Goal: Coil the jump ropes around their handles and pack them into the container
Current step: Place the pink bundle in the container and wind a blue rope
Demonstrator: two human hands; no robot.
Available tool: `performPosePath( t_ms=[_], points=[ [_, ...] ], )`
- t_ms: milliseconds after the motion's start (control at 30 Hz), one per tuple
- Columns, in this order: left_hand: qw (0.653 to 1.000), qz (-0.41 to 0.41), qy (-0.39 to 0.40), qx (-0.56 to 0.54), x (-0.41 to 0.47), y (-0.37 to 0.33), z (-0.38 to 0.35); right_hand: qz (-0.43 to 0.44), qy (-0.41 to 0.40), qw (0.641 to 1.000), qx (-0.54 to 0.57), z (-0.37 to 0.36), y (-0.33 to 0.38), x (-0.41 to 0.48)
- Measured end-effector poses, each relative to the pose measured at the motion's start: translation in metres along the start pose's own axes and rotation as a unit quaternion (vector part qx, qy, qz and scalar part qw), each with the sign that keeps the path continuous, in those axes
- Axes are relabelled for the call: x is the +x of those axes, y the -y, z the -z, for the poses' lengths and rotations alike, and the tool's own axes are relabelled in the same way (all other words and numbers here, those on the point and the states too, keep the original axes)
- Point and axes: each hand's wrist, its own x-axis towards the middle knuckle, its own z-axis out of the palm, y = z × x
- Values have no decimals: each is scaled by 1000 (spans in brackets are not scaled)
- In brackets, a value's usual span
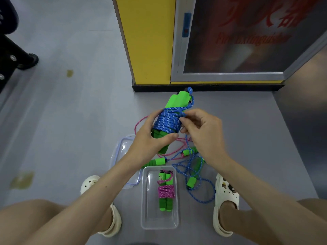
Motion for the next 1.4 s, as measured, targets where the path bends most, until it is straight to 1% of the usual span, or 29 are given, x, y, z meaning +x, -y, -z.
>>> performPosePath(
  t_ms=[200, 333, 500, 600, 733, 900, 1133, 1267, 1300, 1400],
  points=[
    [992, -41, -13, 117, -6, 4, -2, -9, 8, 1000, 6, -2, -1, 4],
    [981, -46, -27, 186, -5, 6, 1, -29, 27, 999, 14, -1, -3, 6],
    [954, -74, -36, 288, -5, 6, 3, -65, 39, 995, 57, -4, -3, 7],
    [950, -90, -29, 298, -6, 6, 1, -69, 36, 995, 63, -5, -3, 7],
    [942, -82, -37, 324, -5, 4, 2, -68, 39, 995, 64, -6, -3, 9],
    [938, -88, -45, 332, -6, 5, 4, -44, 49, 998, 13, -8, -1, 11],
    [931, -99, -57, 347, -3, 6, 5, 8, 22, 997, -67, -11, 2, 6],
    [922, -109, -61, 367, -3, 6, 5, 0, 16, 998, -65, -13, 2, 3],
    [921, -113, -60, 368, -3, 5, 4, 9, 8, 997, -81, -14, 2, 2],
    [922, -103, -56, 368, -3, 4, 3, 85, -9, 983, -161, -17, -1, -1]
  ],
)
